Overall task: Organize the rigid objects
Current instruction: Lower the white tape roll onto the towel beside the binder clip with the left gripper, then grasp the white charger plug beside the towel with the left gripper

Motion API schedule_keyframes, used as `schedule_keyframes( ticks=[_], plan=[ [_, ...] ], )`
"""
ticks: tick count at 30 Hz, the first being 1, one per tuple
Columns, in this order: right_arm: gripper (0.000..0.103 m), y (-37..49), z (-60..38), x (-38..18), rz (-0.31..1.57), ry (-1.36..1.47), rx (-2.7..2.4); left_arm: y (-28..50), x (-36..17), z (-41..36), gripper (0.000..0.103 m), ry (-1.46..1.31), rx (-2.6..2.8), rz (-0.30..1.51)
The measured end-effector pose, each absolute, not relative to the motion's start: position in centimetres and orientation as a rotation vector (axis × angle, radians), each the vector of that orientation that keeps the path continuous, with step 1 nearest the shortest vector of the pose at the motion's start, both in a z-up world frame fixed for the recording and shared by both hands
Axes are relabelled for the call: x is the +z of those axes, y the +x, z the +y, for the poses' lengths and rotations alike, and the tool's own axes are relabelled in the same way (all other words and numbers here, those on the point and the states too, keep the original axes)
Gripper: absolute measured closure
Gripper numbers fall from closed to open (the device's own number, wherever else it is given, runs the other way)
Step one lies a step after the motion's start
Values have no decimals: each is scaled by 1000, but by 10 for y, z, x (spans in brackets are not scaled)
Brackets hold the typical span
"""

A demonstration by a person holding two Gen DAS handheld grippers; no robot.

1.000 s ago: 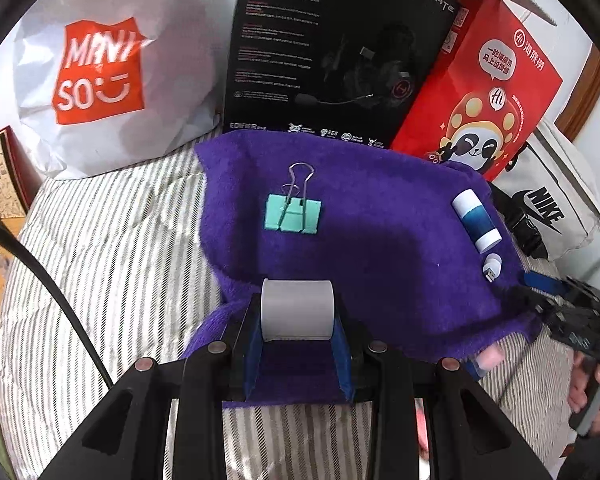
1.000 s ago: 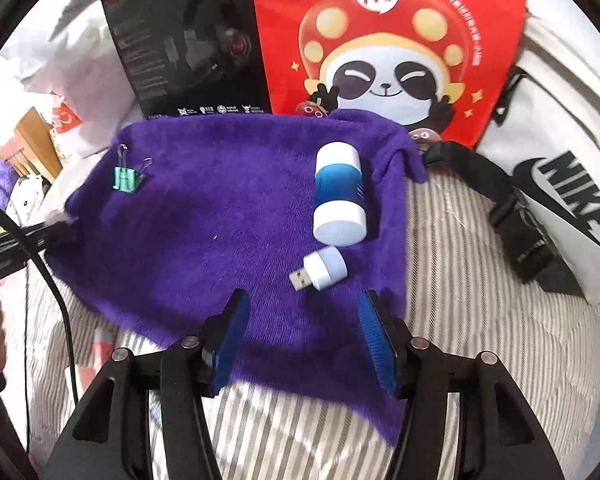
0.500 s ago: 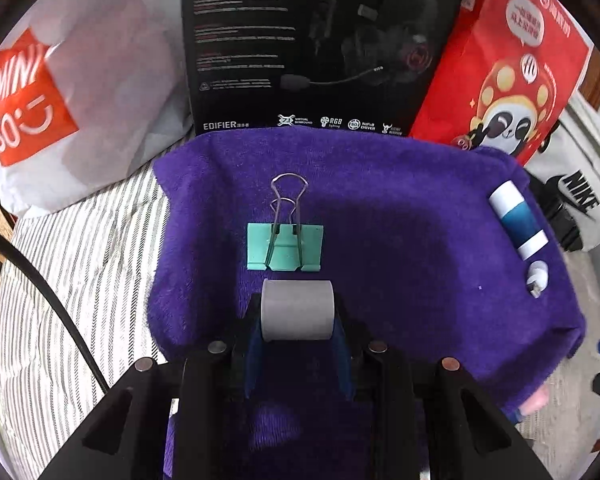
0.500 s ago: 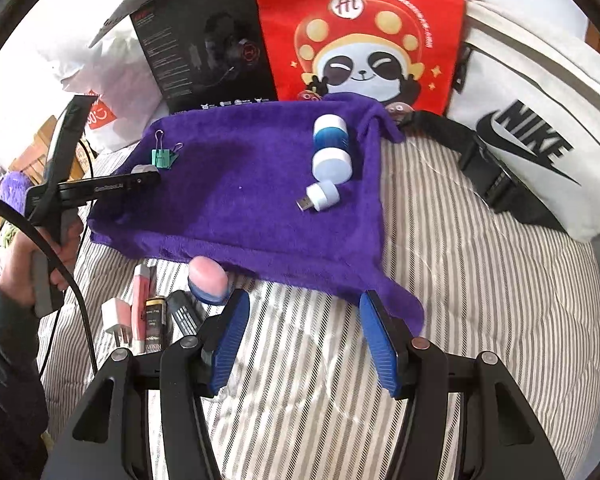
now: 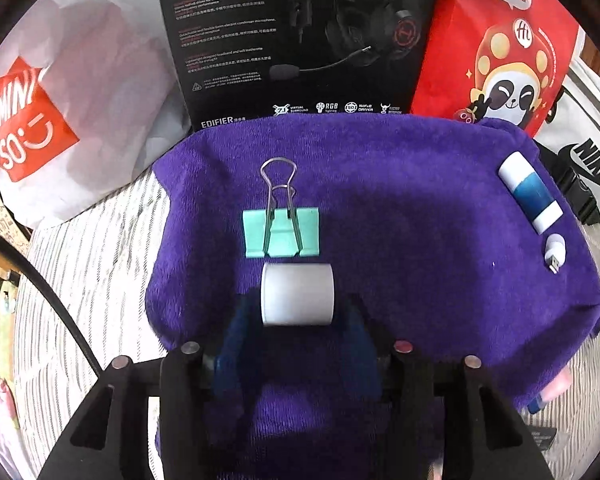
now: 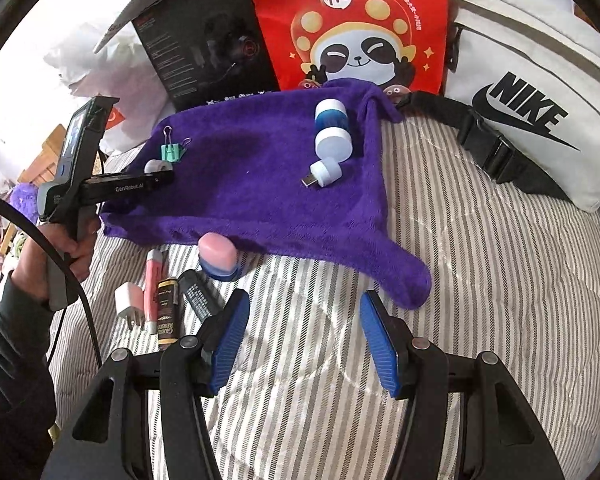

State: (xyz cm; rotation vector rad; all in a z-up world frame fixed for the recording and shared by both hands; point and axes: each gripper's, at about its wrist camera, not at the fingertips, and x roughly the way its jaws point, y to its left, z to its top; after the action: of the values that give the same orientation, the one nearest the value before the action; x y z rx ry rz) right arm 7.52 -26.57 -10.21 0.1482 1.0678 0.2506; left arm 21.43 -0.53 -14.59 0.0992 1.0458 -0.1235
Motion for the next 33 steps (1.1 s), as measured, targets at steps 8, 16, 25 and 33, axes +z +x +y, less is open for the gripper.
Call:
schedule_keyframes(
  ticks=[8,16,25,33],
  plan=[
    [46,60,-263,-96,1052,150,258,162,-115,-5,55,115,-176,998],
    [45,50,-265,-93,1047,148,229,84,-95,-24,55,175,-382,965],
    [45,29,-268,-88,1039,118,192,45,-120,-28,54,207,-476,1013],
    [45,15,-280,-90,1040,123,159,36,-137,-45,47,367,-529,1006]
  ],
)
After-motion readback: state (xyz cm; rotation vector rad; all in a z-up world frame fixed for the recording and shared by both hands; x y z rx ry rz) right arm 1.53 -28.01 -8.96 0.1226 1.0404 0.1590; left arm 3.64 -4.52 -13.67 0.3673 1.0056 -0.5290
